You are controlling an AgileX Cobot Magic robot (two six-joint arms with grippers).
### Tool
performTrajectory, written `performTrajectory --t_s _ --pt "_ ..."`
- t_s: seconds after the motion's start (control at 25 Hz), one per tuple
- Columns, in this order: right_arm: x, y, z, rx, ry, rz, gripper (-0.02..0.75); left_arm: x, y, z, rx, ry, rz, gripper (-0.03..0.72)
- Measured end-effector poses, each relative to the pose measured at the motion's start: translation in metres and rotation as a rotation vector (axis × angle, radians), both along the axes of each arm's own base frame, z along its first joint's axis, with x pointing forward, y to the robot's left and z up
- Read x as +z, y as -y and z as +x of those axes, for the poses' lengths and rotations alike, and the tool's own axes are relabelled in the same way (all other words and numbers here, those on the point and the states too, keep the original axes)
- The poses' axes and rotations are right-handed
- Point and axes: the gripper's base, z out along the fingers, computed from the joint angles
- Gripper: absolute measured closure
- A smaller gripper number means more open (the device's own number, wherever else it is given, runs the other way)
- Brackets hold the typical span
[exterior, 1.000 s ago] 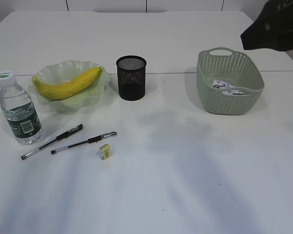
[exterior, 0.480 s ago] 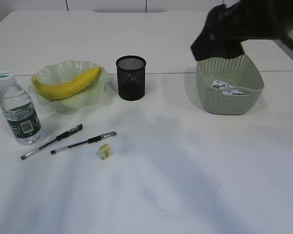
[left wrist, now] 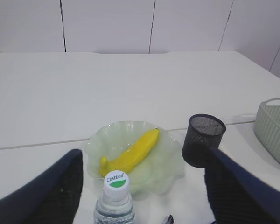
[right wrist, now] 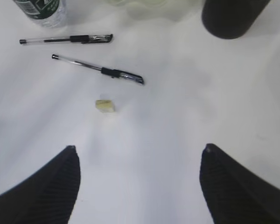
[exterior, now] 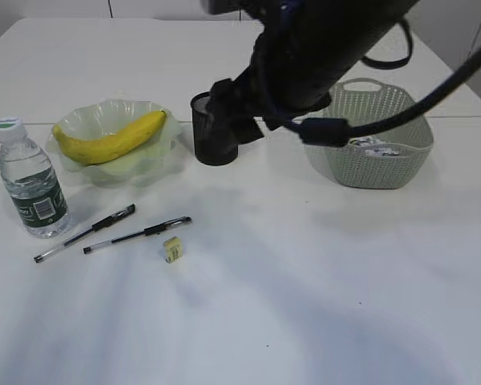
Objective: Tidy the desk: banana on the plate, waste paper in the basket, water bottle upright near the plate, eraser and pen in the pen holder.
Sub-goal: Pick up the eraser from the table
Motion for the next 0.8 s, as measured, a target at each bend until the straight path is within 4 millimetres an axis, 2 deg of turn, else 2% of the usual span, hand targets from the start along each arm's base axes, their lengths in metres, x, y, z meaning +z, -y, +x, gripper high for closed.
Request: performTrajectory --t_s 0.36,0.56,0.8 --pt "-0.05 -0.059 0.024 0.039 -0.131 -0.008 0.148 0.0 0.0 0.0 0.0 0.0 0.0 0.107" --pt "-0.079 -0.073 0.039 0.0 -0.191 -0.009 0.149 0.0 0.0 0.0 0.0 0.0 0.0 0.107" --pt "-0.113 -0.08 0.046 -0.012 -0.255 -0.043 0.149 0.0 0.0 0.0 0.0 0.0 0.0 0.107"
